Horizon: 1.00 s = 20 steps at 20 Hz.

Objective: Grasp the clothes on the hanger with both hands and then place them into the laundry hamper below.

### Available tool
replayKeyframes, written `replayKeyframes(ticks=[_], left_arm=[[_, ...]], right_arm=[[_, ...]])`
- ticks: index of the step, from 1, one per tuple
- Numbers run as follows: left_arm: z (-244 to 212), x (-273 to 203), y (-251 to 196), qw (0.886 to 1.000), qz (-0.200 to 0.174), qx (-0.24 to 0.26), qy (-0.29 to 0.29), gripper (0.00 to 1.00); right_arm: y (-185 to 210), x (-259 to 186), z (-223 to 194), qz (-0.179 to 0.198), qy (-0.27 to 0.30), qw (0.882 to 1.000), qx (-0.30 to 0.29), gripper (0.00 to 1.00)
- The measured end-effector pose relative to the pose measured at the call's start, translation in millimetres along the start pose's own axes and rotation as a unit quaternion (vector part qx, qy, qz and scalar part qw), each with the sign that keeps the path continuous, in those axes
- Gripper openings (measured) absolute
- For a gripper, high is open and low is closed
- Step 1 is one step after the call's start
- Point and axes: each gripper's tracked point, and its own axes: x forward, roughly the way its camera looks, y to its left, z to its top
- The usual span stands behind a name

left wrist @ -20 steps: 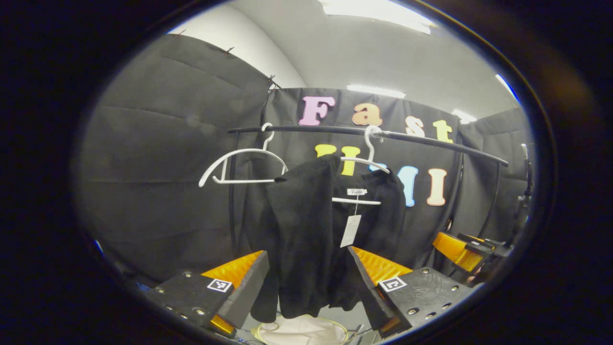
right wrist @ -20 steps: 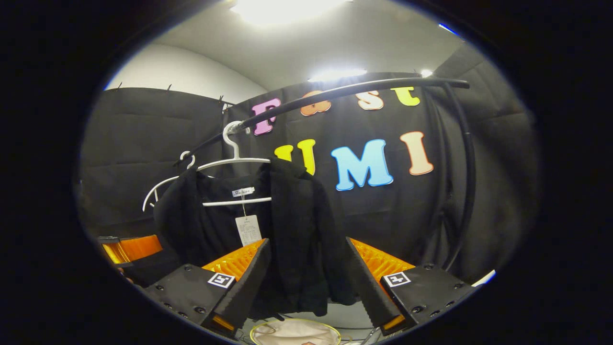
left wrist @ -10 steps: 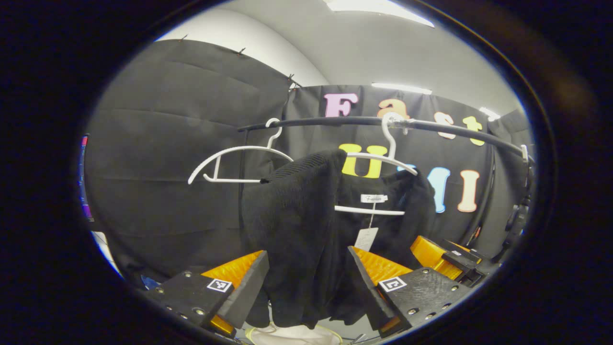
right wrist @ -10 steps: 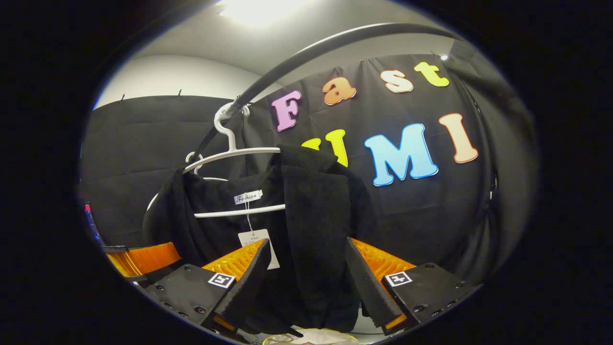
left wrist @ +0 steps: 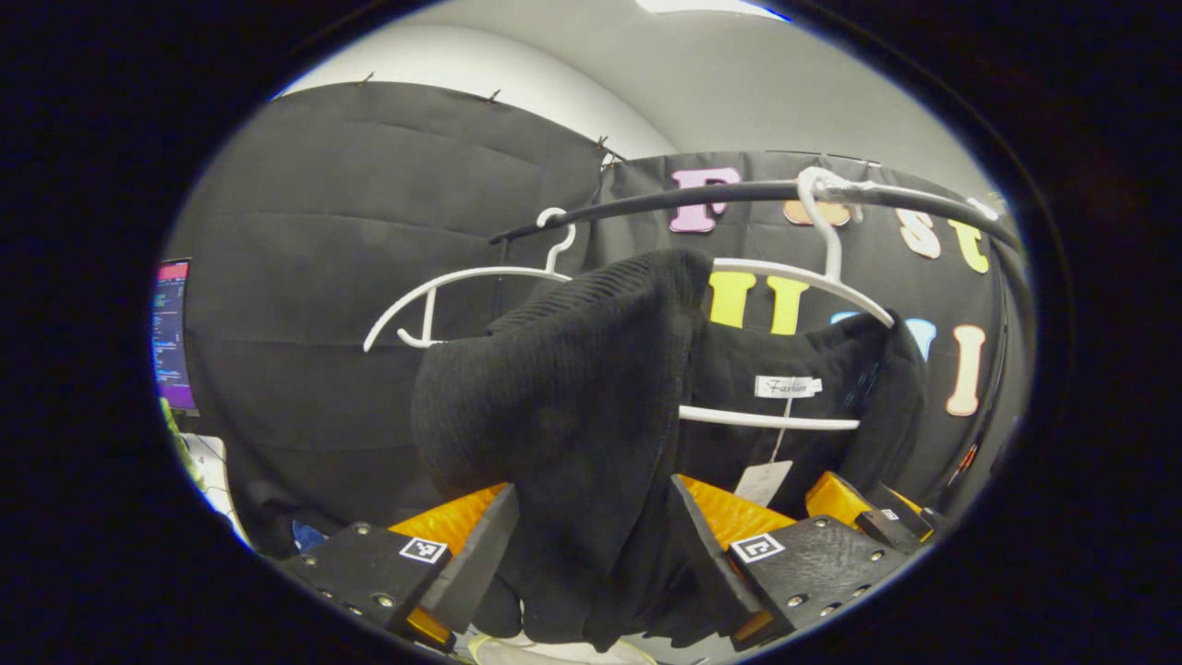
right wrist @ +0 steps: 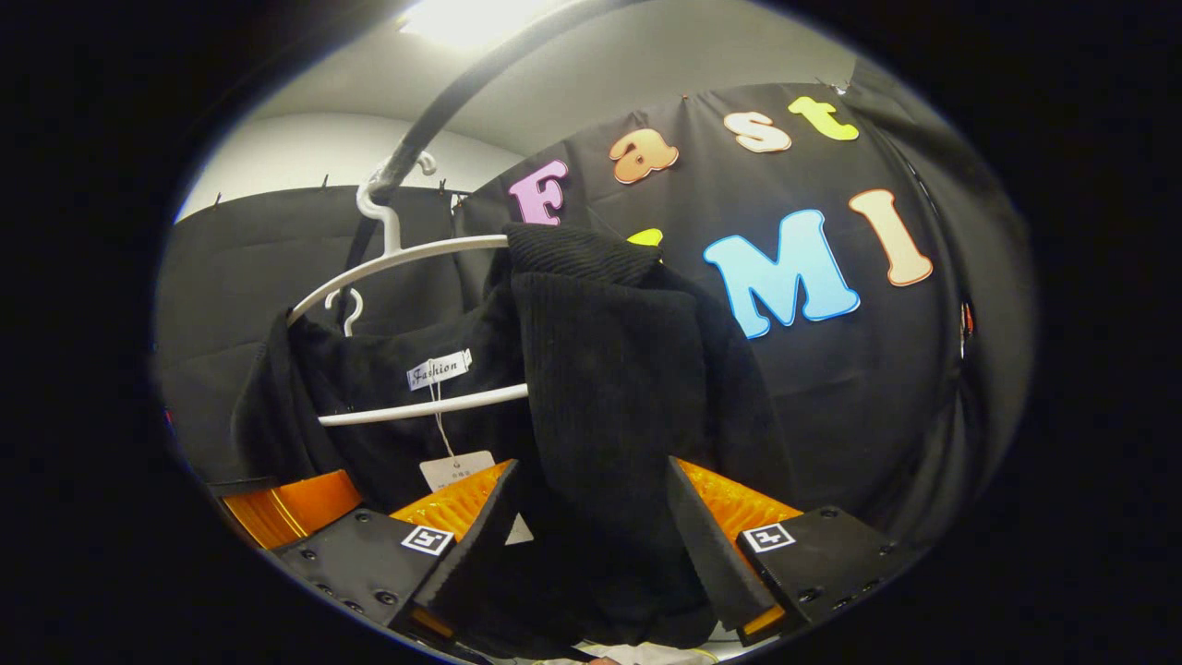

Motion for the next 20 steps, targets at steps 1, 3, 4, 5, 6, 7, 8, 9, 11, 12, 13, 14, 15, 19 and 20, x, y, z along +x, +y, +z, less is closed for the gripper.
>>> replayKeyframes(ticks=[1,3,4,5,6,7,8,9,11,12,13,14,15,19,20], left_arm=[[1.1,1.3,0.3,1.0,0.002,0.002,-0.002,0.94],[3.5,4.4,2.3,1.0,0.006,-0.001,-0.004,0.94],[4.1,5.9,1.4,1.0,0.003,-0.006,-0.003,0.94],[5.2,7.1,0.7,1.0,0.001,-0.009,-0.004,0.94],[5.3,10.5,0.9,1.0,-0.001,-0.01,-0.004,0.94],[4.8,13.4,0.7,1.0,-0.002,-0.01,-0.005,0.94],[4.8,15.1,0.9,1.0,-0.002,-0.008,-0.004,0.94],[5.0,15.4,1.9,1.0,0.0,-0.007,-0.003,0.94],[8.1,14.3,9.8,1.0,0.015,-0.008,-0.007,0.87],[10.8,13.8,13.8,1.0,0.017,-0.006,-0.012,0.8],[10.8,14.0,12.6,1.0,0.011,-0.006,-0.013,0.73],[12.8,11.2,14.0,1.0,0.007,-0.006,-0.015,0.65],[15.8,12.7,14.6,1.0,-0.001,-0.013,-0.02,0.5],[22.9,3.4,8.7,0.998,-0.042,-0.014,-0.034,0.05],[24.1,-1.2,8.4,0.998,-0.052,-0.008,-0.035,0.05]], right_arm=[[-0.8,4.1,1.6,0.0,-0.001,1.0,0.002,0.98],[-3.3,9.2,3.7,-0.001,-0.005,1.0,-0.001,0.98],[-5.8,11.9,4.5,-0.004,-0.005,1.0,-0.004,0.98],[-7.7,14.6,5.1,-0.004,-0.006,1.0,-0.003,0.98],[-7.4,18.0,4.7,-0.002,-0.006,1.0,-0.002,0.98],[-9.1,20.3,6.2,0.0,-0.008,1.0,-0.002,0.98],[-10.2,23.0,7.8,-0.001,-0.009,1.0,-0.004,0.98],[-13.1,27.2,8.6,-0.002,-0.009,1.0,-0.006,0.84],[-15.0,33.7,7.1,0.001,-0.006,1.0,-0.012,0.71],[-17.5,34.5,7.4,0.003,-0.008,1.0,-0.018,0.67],[-23.0,38.3,11.6,0.003,-0.015,1.0,-0.028,0.58],[-31.6,38.9,13.7,-0.006,-0.019,0.999,-0.034,0.45],[-39.7,40.2,15.5,-0.012,-0.024,0.999,-0.035,0.31],[-37.8,35.9,18.5,0.04,-0.015,0.999,-0.002,0.0],[-36.7,42.5,16.9,0.051,-0.006,0.999,-0.009,0.0]])
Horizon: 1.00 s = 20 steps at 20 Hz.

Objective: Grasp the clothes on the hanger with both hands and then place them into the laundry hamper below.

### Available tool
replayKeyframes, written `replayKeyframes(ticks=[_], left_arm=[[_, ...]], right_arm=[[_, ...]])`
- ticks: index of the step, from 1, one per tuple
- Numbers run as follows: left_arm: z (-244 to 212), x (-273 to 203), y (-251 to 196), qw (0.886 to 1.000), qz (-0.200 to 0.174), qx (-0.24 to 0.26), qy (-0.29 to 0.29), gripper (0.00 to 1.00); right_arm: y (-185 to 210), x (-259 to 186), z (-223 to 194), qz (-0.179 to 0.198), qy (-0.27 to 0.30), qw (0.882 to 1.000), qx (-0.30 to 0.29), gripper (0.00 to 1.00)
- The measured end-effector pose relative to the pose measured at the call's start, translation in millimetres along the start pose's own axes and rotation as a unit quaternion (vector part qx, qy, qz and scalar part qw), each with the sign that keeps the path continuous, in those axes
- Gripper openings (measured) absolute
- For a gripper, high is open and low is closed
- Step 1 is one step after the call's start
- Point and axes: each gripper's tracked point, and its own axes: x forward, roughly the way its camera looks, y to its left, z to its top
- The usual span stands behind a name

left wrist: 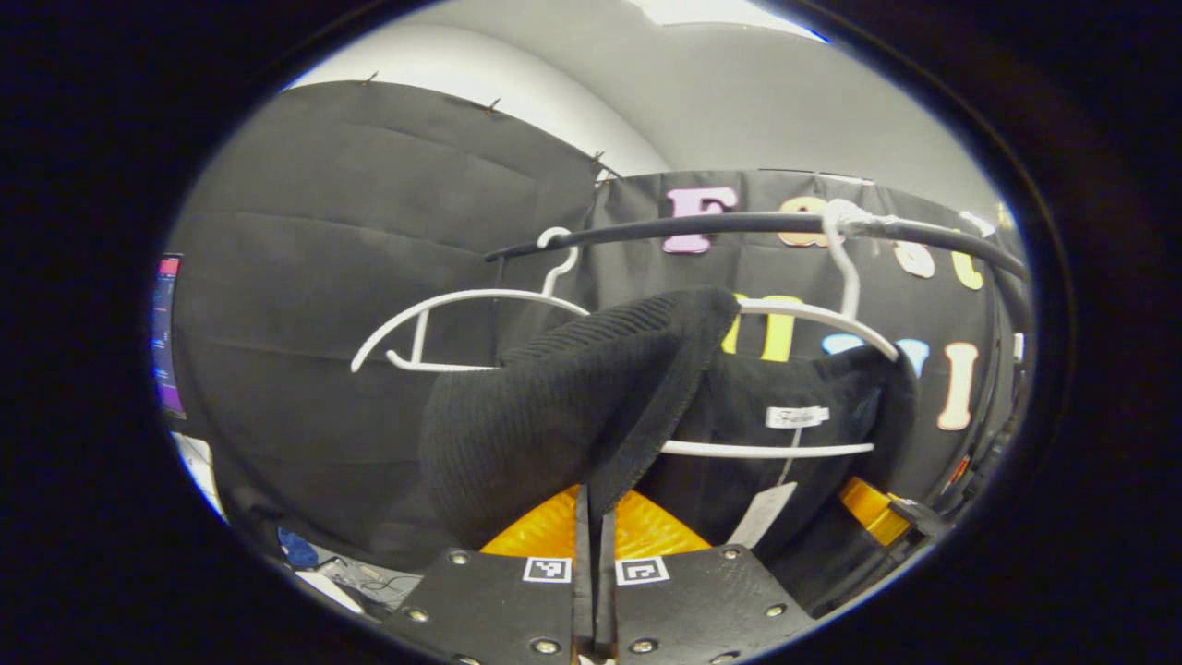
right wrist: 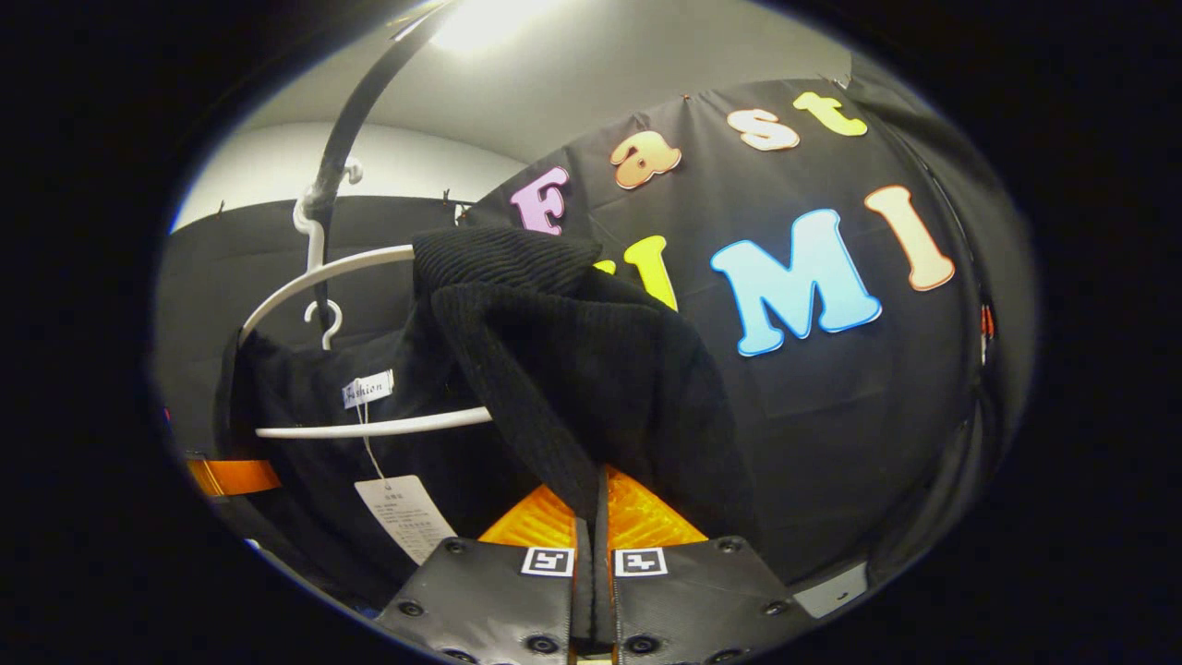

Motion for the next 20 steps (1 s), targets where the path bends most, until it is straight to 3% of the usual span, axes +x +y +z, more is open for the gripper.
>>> replayKeyframes(ticks=[7,15,20], left_arm=[[24.3,-19.3,18.5,1.0,-0.025,-0.003,-0.016,0.03],[60.1,-26.3,46.7,0.998,-0.006,-0.016,-0.061,0.02],[80.7,-27.1,81.6,0.996,0.012,0.012,-0.084,0.02]], right_arm=[[-24.8,-20.8,19.1,-0.034,-0.034,0.997,-0.057,0.02],[-54.7,-34.7,52.1,-0.073,-0.064,0.992,-0.075,0.0],[-64.9,-29.8,65.9,-0.084,-0.075,0.99,-0.089,0.0]])
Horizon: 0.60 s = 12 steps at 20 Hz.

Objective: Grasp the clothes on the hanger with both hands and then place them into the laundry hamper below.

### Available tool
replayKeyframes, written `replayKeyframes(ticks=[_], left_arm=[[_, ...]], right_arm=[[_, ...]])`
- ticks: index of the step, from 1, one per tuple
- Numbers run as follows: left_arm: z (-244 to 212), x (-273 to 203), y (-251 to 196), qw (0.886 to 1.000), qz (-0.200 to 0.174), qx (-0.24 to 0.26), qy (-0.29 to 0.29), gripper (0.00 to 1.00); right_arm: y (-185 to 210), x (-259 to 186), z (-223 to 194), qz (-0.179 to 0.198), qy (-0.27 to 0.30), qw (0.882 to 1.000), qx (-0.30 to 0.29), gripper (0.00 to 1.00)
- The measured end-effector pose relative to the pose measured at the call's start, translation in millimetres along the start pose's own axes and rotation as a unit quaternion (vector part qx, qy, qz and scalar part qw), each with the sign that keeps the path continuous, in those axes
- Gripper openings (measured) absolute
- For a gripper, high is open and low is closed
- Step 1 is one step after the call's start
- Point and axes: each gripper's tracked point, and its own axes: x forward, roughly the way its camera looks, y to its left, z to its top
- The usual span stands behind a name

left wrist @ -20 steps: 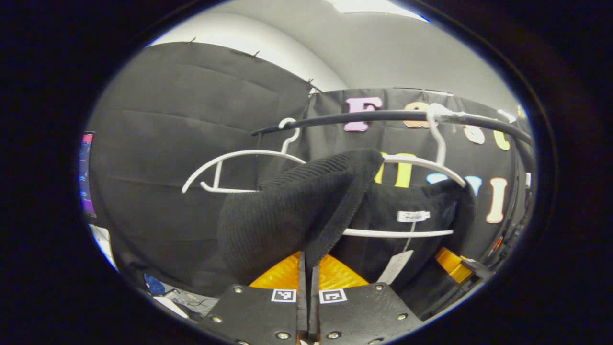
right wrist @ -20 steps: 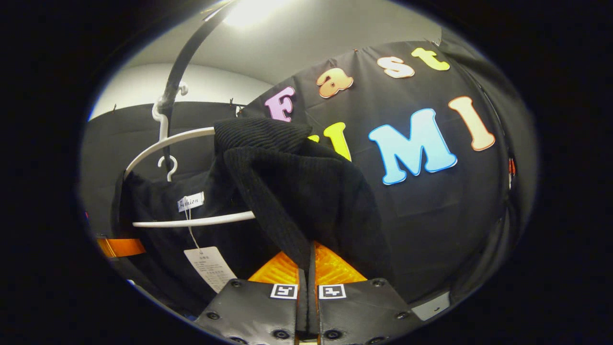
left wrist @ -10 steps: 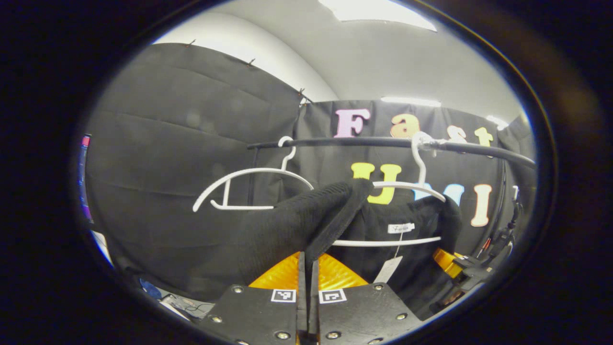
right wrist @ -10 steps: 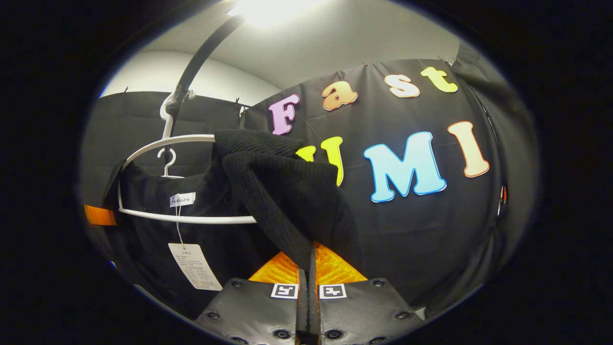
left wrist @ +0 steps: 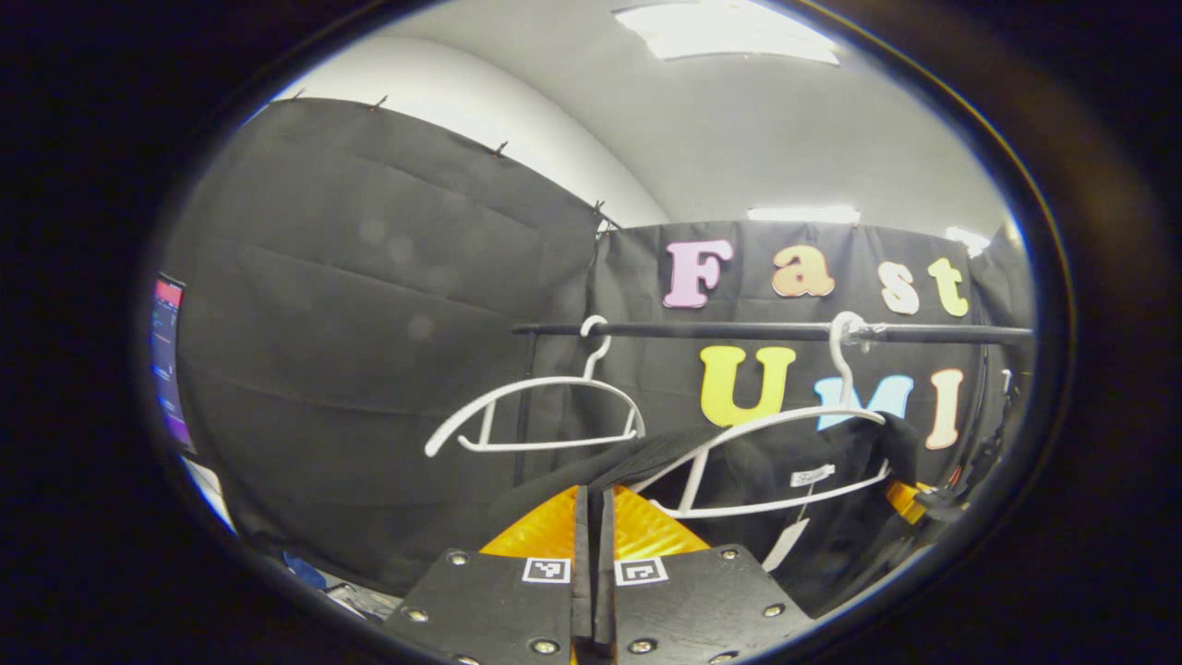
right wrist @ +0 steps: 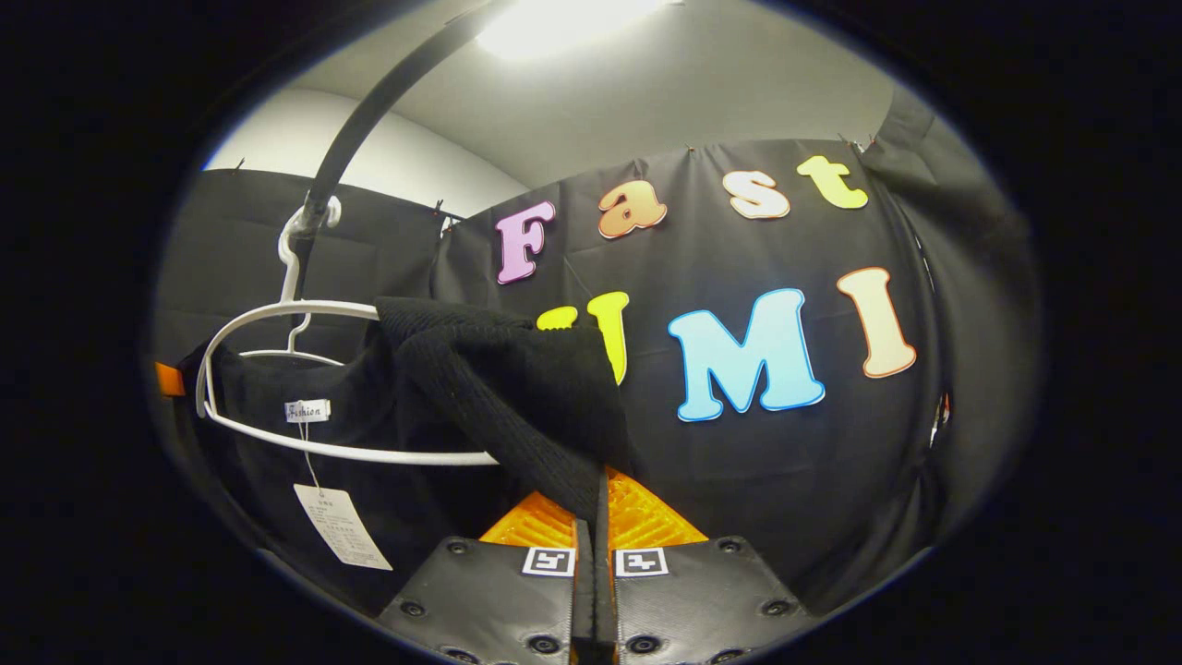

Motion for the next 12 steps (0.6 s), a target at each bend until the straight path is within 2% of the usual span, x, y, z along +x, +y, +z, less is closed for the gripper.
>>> replayKeyframes(ticks=[2,4,6,7,8,10,12], left_arm=[[20.1,2.3,13.6,0.999,0.011,0.024,-0.026,0.04],[21.3,15.2,11.4,0.999,-0.003,0.032,-0.021,0.04],[-7.9,19.0,-4.5,0.999,-0.036,-0.002,0.019,0.05],[-23.6,15.4,-15.9,0.997,-0.058,-0.029,0.03,0.0],[-39.0,8.1,-20.8,0.996,-0.067,-0.047,0.041,0.05],[-65.5,2.9,-5.8,0.996,-0.04,-0.064,0.052,0.04],[-79.0,-1.7,-7.1,0.994,-0.055,-0.083,0.042,0.31]], right_arm=[[-2.5,2.3,8.5,0.0,-0.007,1.0,0.005,0.0],[-11.0,6.1,23.4,-0.006,-0.022,1.0,0.008,0.01],[-10.3,9.6,24.6,-0.002,-0.02,1.0,0.021,0.02],[-11.0,9.4,24.5,-0.002,-0.017,1.0,0.021,0.02],[-11.0,8.3,23.9,-0.003,-0.016,1.0,0.016,0.02],[-10.5,5.2,20.2,-0.004,-0.013,1.0,0.012,0.02],[-8.1,5.7,15.8,0.001,-0.007,1.0,0.009,0.02]])
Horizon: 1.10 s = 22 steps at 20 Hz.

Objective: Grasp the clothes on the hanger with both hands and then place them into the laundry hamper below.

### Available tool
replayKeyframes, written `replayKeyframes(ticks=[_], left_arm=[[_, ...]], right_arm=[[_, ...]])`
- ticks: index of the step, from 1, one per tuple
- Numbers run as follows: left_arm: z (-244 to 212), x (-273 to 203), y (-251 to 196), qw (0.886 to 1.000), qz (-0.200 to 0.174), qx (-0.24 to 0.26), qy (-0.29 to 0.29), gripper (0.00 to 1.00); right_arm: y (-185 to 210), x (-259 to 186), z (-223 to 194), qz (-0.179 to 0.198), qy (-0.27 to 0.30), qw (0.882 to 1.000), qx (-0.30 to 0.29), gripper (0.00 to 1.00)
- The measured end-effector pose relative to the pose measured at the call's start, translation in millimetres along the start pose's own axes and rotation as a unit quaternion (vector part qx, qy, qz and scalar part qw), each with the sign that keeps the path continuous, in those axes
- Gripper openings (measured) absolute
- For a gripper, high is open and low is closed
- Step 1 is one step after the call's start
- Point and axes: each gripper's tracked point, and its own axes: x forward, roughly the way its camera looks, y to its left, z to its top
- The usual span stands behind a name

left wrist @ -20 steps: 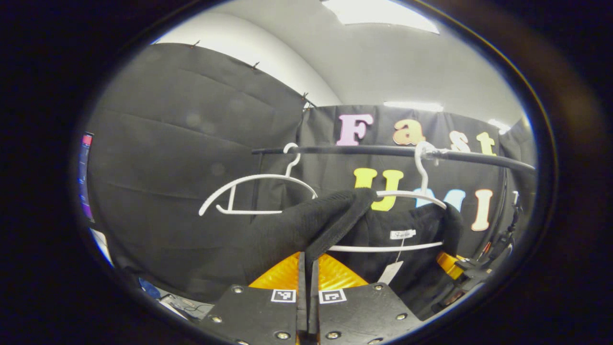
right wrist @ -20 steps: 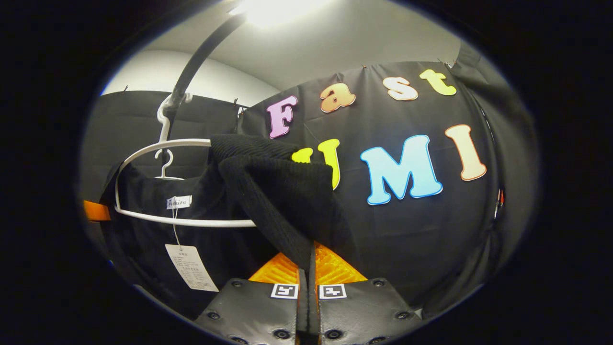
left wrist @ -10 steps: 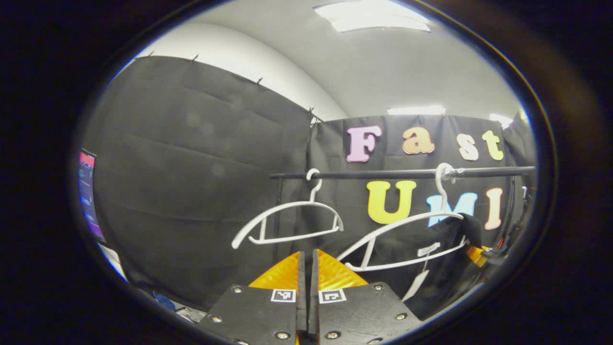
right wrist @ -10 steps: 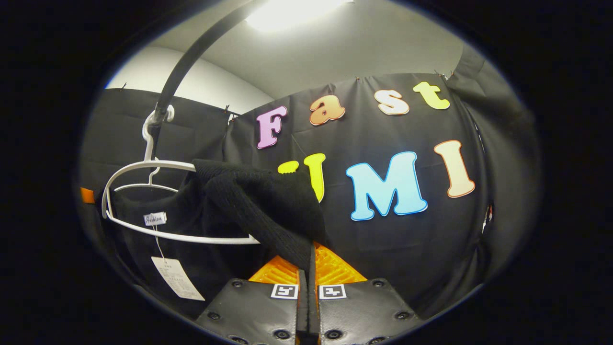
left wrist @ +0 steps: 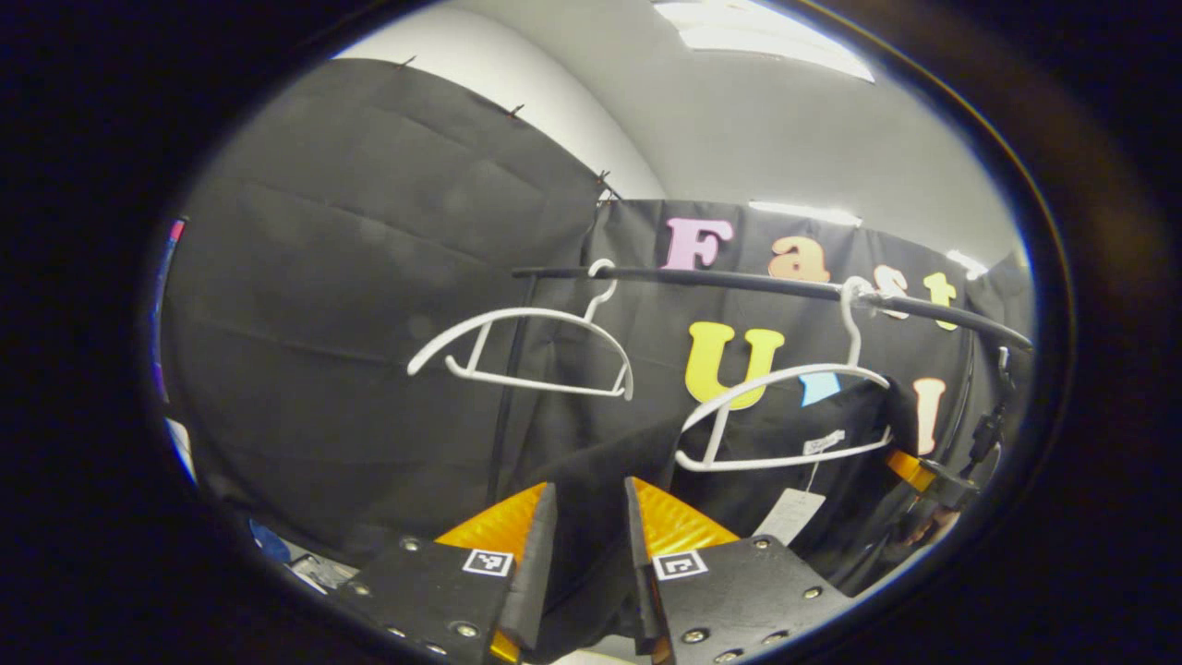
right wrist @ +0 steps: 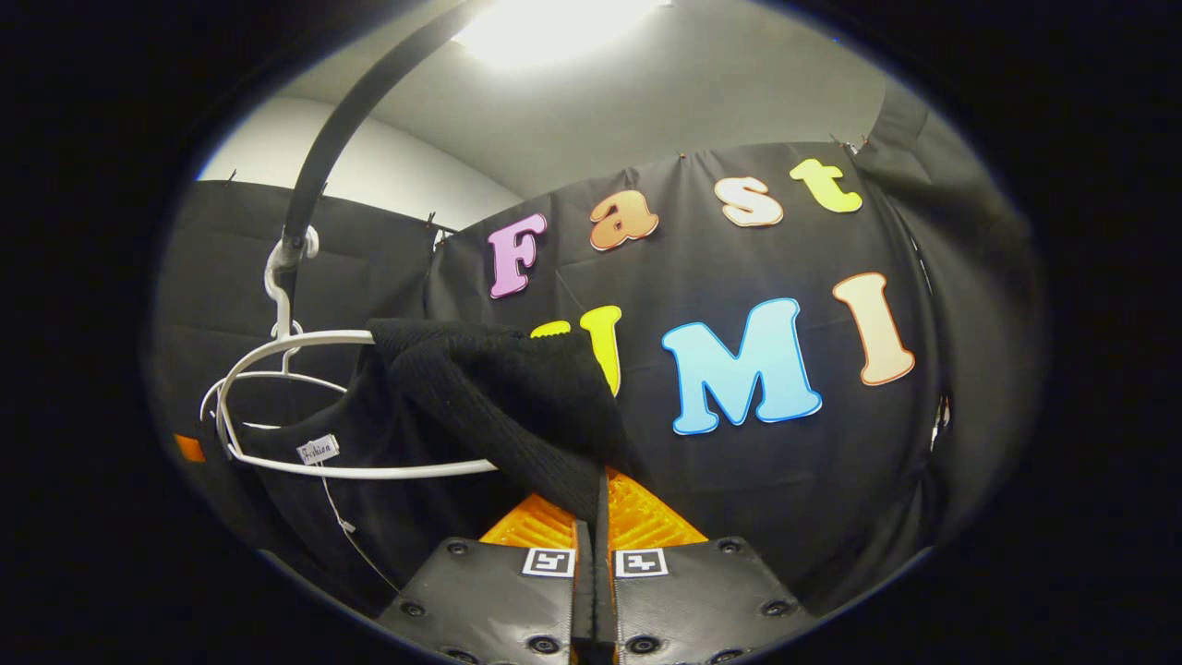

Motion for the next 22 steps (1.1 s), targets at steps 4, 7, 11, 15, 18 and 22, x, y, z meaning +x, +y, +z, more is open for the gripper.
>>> replayKeyframes(ticks=[4,7,11,15,18,22], left_arm=[[-36.4,25.1,-2.3,0.997,-0.043,-0.01,0.058,0.84],[-39.5,51.4,5.1,0.998,-0.031,0.0,0.061,0.84],[-46.1,67.0,2.6,0.997,-0.041,0.007,0.072,0.84],[-62.3,70.2,-9.5,0.992,-0.071,0.014,0.108,0.59],[-52.6,72.6,-4.0,0.994,-0.059,0.016,0.086,0.18],[-32.8,63.9,5.9,0.996,-0.029,0.058,0.061,0.02]], right_arm=[[5.7,-1.2,-1.5,0.008,0.003,1.0,-0.013,0.02],[10.0,-1.3,-3.2,0.015,0.006,1.0,-0.016,0.02],[8.9,0.4,-4.9,0.017,0.007,1.0,-0.023,0.02],[6.7,1.5,-5.1,0.018,0.006,1.0,-0.019,0.0],[4.8,3.7,-6.9,0.02,0.007,1.0,-0.02,0.0],[0.8,5.1,-9.5,0.019,0.009,1.0,-0.019,0.0]])
